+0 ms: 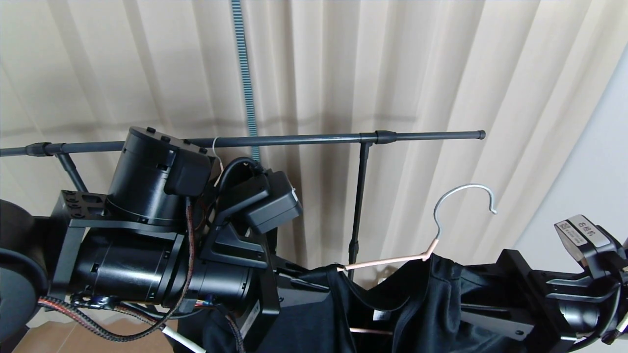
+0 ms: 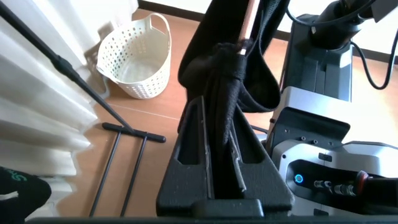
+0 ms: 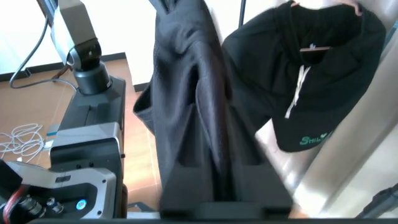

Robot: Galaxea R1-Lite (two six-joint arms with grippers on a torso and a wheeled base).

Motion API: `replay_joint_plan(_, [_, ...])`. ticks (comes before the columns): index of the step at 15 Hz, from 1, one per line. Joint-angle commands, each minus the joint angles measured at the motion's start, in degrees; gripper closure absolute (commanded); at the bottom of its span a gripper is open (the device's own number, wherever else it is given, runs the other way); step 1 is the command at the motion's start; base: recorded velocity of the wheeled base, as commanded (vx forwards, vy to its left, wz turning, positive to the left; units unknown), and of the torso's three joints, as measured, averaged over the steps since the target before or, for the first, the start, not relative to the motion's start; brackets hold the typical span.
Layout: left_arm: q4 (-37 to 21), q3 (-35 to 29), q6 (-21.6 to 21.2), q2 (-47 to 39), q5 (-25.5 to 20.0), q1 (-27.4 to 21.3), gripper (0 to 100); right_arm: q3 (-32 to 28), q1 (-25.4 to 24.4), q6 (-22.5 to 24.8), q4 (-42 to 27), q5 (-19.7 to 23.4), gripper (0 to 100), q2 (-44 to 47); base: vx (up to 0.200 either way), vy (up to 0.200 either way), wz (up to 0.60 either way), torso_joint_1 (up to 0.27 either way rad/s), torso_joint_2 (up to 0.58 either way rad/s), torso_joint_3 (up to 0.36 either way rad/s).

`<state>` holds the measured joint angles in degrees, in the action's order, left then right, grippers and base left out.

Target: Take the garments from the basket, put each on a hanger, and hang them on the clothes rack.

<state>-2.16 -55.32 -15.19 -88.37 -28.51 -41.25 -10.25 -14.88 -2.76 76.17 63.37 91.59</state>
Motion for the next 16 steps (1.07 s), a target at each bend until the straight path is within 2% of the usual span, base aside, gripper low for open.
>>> replay_joint_plan(1, [-0.1,0.6,0.0,1.0,-0.1,0.2,100,0.1,0.1,0.1,-0.1,0.0,0,0.1,0.0,0.0,0.0,0.0,0.0,0.0])
replay_joint_plan(9, [-0.1,4.6,0.2,6.1,0.0,2.2,100,-1.4,7.0,2.0,0.3,-0.1,0,0.1,0.0,0.0,0.0,0.0,0.0,0.0])
replay_joint_plan(13, [0.0,6.0,0.0,6.8,-0.1,4.1,100,-2.0,7.9,2.3,0.4,-0.2,0,2.8,0.0,0.0,0.0,0.0,0.0,0.0])
replay_joint_plan(16, [0.0,7.6,-0.1,8.0,-0.1,5.8,100,-2.5,8.8,5.6,0.7,-0.2,0,6.4,0.0,0.0,0.0,0.0,0.0,0.0])
